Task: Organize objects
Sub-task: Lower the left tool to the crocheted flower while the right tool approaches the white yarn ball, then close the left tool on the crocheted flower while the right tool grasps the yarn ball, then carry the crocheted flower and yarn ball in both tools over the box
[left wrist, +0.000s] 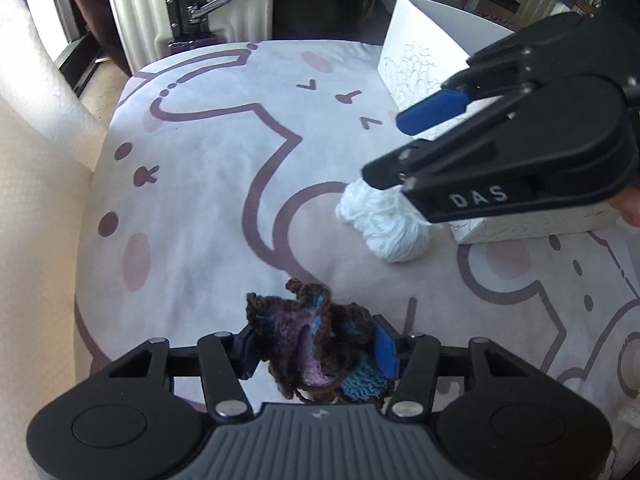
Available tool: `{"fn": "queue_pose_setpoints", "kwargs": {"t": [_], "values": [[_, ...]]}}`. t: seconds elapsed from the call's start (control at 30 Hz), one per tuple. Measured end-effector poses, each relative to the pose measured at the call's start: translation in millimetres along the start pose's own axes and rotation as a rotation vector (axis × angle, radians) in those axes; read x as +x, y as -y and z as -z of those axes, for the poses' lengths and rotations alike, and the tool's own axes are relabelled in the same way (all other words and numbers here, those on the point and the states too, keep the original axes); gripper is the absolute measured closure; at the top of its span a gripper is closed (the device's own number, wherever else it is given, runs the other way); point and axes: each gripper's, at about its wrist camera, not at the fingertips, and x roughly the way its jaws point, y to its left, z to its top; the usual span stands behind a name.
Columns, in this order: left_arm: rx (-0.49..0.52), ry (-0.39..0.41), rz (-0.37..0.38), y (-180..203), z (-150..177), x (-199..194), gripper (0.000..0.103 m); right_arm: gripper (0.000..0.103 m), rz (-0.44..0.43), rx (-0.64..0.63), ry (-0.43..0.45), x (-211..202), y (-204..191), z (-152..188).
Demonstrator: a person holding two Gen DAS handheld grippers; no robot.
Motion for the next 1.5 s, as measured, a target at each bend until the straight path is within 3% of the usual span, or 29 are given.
{"fn": "queue_pose_setpoints", "kwargs": {"t": [0.2, 0.37, 0.53, 0.67, 0.83, 1.0, 1.5], "values": [[-0.012, -0.019, -0.027, -16, 7, -9, 0.052, 0.057, 0.001, -0.15, -0.055, 9, -21, 6], [0.034, -0.045, -0.048, -10, 13, 0, 0.042, 0.041, 0.017, -0.275, -0.117, 17, -39, 12], [0.056, -0.074, -0.057, -8, 17, 9, 0.033, 0.043, 0.057, -0.373, -0.178, 35, -56, 21], [0.056, -0.114, -0.05, -10, 20, 16, 0.033, 0.048, 0.128, -0.436, -0.213, 48, -62, 29], [0.009, -0.131, -0.006, -16, 20, 14, 0.044, 0.053, 0.111, -0.406, -0.188, 42, -59, 29], [0.013, -0.105, -0.03, -13, 19, 2, 0.049, 0.054, 0.102, -0.342, -0.146, 24, -52, 28], [-0.022, 0.121, -0.114, 15, 7, -72, 0.05, 0.054, 0.072, -0.096, 0.092, -78, -31, 31]]}}
